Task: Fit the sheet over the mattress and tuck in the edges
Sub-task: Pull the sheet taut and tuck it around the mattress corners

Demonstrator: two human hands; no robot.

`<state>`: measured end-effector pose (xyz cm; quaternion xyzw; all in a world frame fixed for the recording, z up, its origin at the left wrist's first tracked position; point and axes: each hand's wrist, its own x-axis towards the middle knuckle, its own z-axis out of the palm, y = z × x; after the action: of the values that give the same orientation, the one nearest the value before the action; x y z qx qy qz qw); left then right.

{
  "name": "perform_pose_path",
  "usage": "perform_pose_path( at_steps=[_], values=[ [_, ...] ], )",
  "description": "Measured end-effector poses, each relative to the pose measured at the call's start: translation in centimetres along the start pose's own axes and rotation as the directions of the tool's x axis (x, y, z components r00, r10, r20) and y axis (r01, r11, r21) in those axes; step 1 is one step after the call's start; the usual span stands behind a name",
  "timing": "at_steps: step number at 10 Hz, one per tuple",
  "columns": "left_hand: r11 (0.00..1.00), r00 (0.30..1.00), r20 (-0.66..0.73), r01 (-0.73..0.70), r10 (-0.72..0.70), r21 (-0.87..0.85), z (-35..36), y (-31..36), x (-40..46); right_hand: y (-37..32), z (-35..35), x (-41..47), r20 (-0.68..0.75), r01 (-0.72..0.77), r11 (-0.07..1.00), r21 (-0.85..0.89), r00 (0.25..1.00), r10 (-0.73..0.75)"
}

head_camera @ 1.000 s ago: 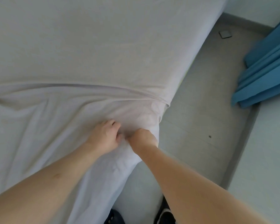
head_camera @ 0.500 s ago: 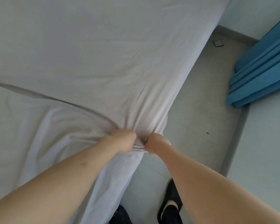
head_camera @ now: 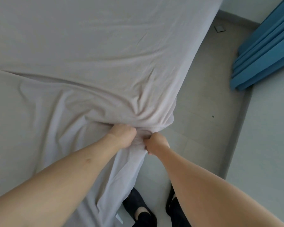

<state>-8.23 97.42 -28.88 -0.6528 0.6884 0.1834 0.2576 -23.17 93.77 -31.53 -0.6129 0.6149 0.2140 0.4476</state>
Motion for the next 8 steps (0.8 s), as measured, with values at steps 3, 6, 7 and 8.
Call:
perform_pose_path(
  at_steps=[3, 6, 7, 8],
  values=[
    [0.894, 0.979, 0.178, -0.014, 0.104, -0.447, 2.6, 2.1, -4.4, 3.8, 3.2, -3.5, 0.125, 0.129, 0.958, -0.254, 0.987, -0.1],
    [0.832, 0.925, 0.324, 0.332, -0.196, -0.445, 8.1, 0.5, -16.1, 2.5, 10.0, -9.5, 0.246, 0.196, 0.98, -0.032, 0.952, -0.183],
    [0.842, 0.904, 0.354, 0.376, -0.24, -0.387, 10.1, 0.8, -18.6, 2.4, 13.2, -11.2, 0.271, 0.178, 0.984, -0.011, 0.948, -0.168],
    [0.864, 0.888, 0.369, 0.395, -0.273, -0.312, 13.5, 1.7, -20.8, 2.9, 16.7, -11.5, 0.289, 0.095, 0.995, -0.018, 0.953, -0.086]
  ],
)
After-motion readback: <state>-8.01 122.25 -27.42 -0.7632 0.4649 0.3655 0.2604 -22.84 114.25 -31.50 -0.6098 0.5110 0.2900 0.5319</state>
